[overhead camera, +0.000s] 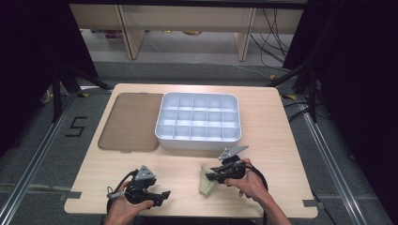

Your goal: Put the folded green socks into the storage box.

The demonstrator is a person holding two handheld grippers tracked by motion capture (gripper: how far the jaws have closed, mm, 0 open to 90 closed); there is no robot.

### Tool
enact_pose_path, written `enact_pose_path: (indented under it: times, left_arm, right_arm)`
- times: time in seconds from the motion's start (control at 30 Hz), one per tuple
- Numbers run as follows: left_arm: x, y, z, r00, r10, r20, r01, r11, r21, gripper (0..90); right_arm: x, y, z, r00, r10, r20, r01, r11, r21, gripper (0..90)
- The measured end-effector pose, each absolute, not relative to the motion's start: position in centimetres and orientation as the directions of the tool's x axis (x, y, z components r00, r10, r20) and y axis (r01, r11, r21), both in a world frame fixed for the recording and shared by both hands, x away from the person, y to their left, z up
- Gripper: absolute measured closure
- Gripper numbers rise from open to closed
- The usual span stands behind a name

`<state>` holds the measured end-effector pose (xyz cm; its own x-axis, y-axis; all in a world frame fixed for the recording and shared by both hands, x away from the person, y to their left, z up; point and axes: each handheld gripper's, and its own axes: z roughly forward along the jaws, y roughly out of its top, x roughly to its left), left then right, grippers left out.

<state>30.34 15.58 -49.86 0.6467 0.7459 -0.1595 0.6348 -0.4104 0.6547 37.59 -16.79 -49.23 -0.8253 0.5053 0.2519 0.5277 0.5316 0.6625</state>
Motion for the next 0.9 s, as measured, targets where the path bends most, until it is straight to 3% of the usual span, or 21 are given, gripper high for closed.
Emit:
enact_pose_path:
  times: [0.27,0.9]
  left_arm:
    - [30.5,16.2,-50.1,0.636,0.758,-0.143,0.632,-0.406,0.66,24.8]
    - [30.7,16.7,-50.4,0.621,0.77,-0.147,0.644,-0.394,0.656,24.3]
  right_arm:
    - [37.2,-17.1,-47.9,-0.852,0.501,0.15,0.442,0.537,0.718,69.3]
    - [37.1,-18.6,-44.7,-0.823,0.568,0.023,0.383,0.524,0.76,69.2]
